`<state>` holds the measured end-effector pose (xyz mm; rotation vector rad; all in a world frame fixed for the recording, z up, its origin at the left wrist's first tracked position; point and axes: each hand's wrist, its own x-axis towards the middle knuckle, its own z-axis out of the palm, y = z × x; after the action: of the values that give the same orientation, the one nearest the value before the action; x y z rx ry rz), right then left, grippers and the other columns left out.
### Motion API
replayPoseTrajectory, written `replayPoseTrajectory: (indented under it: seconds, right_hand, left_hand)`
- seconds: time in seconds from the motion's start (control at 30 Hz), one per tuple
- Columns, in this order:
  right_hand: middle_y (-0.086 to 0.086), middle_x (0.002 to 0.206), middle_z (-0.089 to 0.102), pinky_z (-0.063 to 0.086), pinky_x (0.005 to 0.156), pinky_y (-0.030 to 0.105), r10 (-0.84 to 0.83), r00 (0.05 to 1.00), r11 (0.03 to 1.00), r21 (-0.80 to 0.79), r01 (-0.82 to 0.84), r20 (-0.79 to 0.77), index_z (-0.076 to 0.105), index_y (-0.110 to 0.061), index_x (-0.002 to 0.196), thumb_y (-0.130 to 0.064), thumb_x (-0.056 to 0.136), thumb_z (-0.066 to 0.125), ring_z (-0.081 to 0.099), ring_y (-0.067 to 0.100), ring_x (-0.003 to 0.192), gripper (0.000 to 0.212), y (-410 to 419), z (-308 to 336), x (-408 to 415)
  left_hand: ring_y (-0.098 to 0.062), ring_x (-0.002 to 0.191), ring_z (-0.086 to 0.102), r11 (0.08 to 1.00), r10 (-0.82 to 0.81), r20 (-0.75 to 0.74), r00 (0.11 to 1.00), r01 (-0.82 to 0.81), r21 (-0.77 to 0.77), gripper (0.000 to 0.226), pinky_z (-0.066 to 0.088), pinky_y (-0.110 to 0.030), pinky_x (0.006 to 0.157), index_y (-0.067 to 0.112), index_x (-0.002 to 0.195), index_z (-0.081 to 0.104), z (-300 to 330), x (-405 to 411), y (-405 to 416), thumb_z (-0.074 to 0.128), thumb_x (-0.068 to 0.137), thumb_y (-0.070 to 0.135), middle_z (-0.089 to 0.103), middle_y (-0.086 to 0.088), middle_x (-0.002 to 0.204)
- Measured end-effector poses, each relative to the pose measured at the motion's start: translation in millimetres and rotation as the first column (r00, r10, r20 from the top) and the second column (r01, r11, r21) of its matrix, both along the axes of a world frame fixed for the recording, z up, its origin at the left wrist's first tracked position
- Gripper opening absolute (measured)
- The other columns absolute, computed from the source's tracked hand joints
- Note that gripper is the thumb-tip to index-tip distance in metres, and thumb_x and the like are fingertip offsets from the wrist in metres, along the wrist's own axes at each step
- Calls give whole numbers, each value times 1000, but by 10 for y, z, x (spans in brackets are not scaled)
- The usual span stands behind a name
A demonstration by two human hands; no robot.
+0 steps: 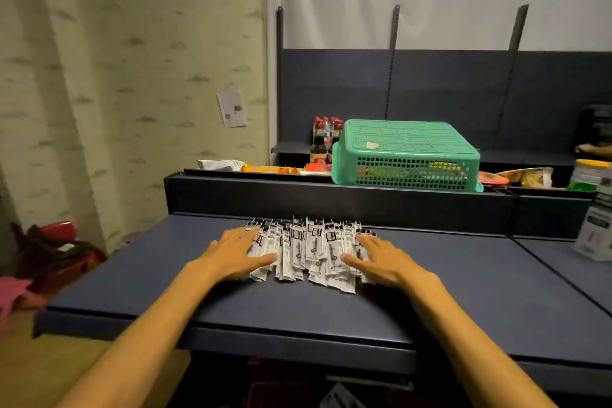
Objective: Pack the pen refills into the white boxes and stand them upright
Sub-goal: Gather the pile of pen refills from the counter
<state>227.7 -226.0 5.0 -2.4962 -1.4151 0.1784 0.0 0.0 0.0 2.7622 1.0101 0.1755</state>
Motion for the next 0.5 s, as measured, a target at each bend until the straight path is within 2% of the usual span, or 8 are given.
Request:
replayPoseTrajectory:
  seconds: [0.07, 0.13, 0.2, 0.37, 0.5]
  right_hand:
    - [0, 161, 13, 18, 117, 49, -6, 1000, 1000, -25, 7, 12, 12, -30, 153, -79, 85, 25, 17, 22, 146, 85, 66, -55, -16]
    - [1, 162, 8, 12, 118, 48, -24, 999, 999, -49, 25, 25, 7, -30, 154, -76, 88, 19, 10, 22, 148, 82, 127, -130, -43]
    - [2, 162, 7, 10, 118, 47, -38, 999, 998, -45, 39, 18, 6, -29, 154, -75, 88, 16, 8, 21, 148, 81, 223, -166, -98]
    - [2, 162, 0, 6, 119, 46, -71, 997, 995, -63, 72, 18, 1, -25, 155, -79, 82, 8, -1, 19, 149, 91, 496, -221, -306]
    - [4, 162, -4, 3, 119, 44, -56, 998, 996, -73, 55, -9, 0, -17, 154, -82, 78, 4, -4, 19, 149, 100, 675, -188, -500]
  left_hand:
    - [-22, 147, -1, 996, 27, -14, 1000, -28, -81, 108, 5, -54, 117, 31, 153, 4, -70, -61, 63, 24, 66, 91, 1, -2, 161]
    - [-21, 147, -7, 994, 39, -22, 999, -41, -97, 118, -5, -53, 116, 32, 153, -1, -190, -88, 154, 13, 55, 98, -4, -4, 160]
    - [-20, 147, -9, 993, 1, -9, 1000, -2, -118, 118, -11, -53, 115, 31, 152, -3, -249, -18, 185, 9, 55, 97, -5, -5, 160]
    - [-26, 146, -13, 988, -71, 21, 997, 73, -135, 110, -10, -53, 115, 26, 152, -7, -278, 311, 164, 9, 66, 92, -9, -11, 159]
    - [-25, 145, -15, 967, -129, 33, 991, 133, -217, 110, -11, -49, 116, 22, 152, -9, -224, 492, 52, 16, 70, 91, -11, -11, 159]
